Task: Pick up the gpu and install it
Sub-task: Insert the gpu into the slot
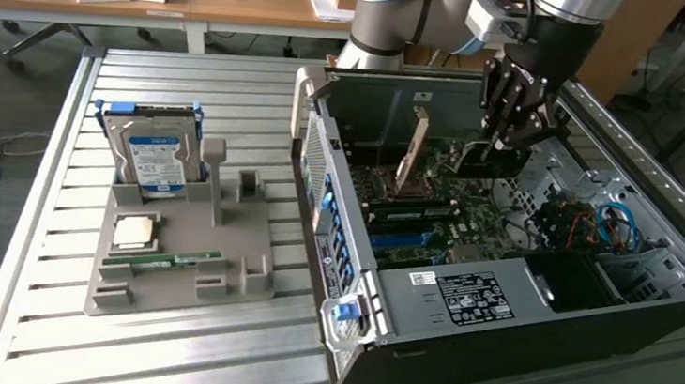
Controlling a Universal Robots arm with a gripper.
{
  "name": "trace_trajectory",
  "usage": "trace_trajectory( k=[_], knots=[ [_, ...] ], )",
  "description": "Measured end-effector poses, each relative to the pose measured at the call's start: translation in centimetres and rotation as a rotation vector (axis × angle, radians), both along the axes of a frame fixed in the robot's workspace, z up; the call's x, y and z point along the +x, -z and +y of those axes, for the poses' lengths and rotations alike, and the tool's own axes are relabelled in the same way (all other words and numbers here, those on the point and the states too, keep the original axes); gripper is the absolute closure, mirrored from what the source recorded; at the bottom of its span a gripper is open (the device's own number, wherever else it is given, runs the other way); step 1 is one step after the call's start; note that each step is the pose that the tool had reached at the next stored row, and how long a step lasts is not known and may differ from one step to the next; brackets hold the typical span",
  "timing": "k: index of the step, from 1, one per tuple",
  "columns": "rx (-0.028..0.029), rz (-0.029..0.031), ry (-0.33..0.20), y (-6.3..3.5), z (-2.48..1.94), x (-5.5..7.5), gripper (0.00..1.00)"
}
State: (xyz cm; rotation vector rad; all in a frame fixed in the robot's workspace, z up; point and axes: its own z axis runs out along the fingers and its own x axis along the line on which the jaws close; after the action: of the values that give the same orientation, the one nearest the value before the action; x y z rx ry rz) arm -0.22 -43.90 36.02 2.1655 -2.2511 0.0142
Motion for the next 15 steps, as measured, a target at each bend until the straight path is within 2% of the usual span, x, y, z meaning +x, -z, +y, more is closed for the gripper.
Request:
trace_trajectory(
  k=[15],
  knots=[
    [0.0, 0.0, -0.001, 0.48, -0.03, -0.1, 0.74]
  ],
)
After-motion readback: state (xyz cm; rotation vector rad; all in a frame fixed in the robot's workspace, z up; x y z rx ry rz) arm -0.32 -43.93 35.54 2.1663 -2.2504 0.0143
